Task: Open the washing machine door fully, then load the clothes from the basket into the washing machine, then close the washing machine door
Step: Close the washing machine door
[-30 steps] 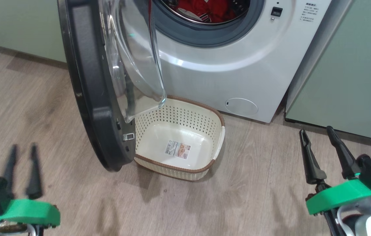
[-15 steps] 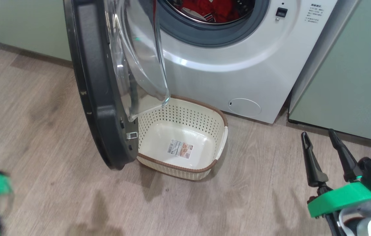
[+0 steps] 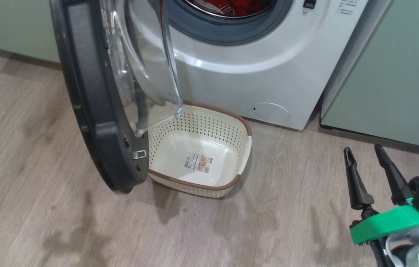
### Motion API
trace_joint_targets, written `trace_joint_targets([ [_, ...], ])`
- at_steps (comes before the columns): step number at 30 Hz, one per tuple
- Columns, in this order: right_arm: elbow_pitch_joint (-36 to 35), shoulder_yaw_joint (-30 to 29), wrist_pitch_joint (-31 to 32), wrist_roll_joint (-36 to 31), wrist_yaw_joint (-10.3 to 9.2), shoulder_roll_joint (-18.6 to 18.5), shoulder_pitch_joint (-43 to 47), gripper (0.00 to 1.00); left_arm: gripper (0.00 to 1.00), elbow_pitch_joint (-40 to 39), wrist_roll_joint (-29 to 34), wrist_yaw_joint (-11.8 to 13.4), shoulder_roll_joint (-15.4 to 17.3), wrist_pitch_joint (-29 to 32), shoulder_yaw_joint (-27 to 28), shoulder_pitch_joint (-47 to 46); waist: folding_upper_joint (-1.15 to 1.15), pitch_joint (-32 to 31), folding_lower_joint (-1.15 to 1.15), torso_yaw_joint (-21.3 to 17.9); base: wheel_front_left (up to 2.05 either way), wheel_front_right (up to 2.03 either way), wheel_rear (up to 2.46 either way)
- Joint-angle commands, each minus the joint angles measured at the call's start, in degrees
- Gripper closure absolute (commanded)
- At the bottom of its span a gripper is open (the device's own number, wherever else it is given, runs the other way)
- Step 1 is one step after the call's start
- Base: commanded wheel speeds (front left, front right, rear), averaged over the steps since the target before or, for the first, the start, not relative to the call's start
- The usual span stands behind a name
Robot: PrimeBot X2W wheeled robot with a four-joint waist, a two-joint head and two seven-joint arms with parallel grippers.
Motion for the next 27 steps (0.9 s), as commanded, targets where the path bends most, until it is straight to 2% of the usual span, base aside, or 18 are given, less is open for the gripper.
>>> trace_joint_targets([
  [1, -2.13, 1.24, -0.51, 0.19, 0.0, -0.65, -2.44, 0.0, 1.0, -1.21, -1.17, 0.31, 2.56, 2.15, 0.39, -2.05, 0.0, 0.41, -0.01, -0.49, 0.0, 0.0, 0.0],
  [12, -2.34, 0.77, -0.64, 0.08, 0.0, -0.65, -3.01, 0.0, 1.0, -3.66, -6.24, 0.94, -1.13, 12.23, -7.51, 2.37, 0.0, 1.79, -0.01, -1.38, 0.0, 0.0, 0.0],
  [19, -2.51, 1.01, -0.58, 0.02, 0.0, -0.65, -3.41, 0.0, 1.0, -5.76, -6.95, 1.64, -3.85, 13.95, -10.89, 4.18, 0.0, 2.71, -0.01, -1.53, 0.0, 0.0, 0.0],
  [27, -2.48, 1.15, -0.61, -0.01, 0.0, -0.65, -3.64, 0.0, 1.0, -6.84, -7.34, 1.96, -4.95, 15.37, -12.98, 5.38, 0.0, 3.34, -0.01, -2.05, 0.0, 0.0, 0.0],
])
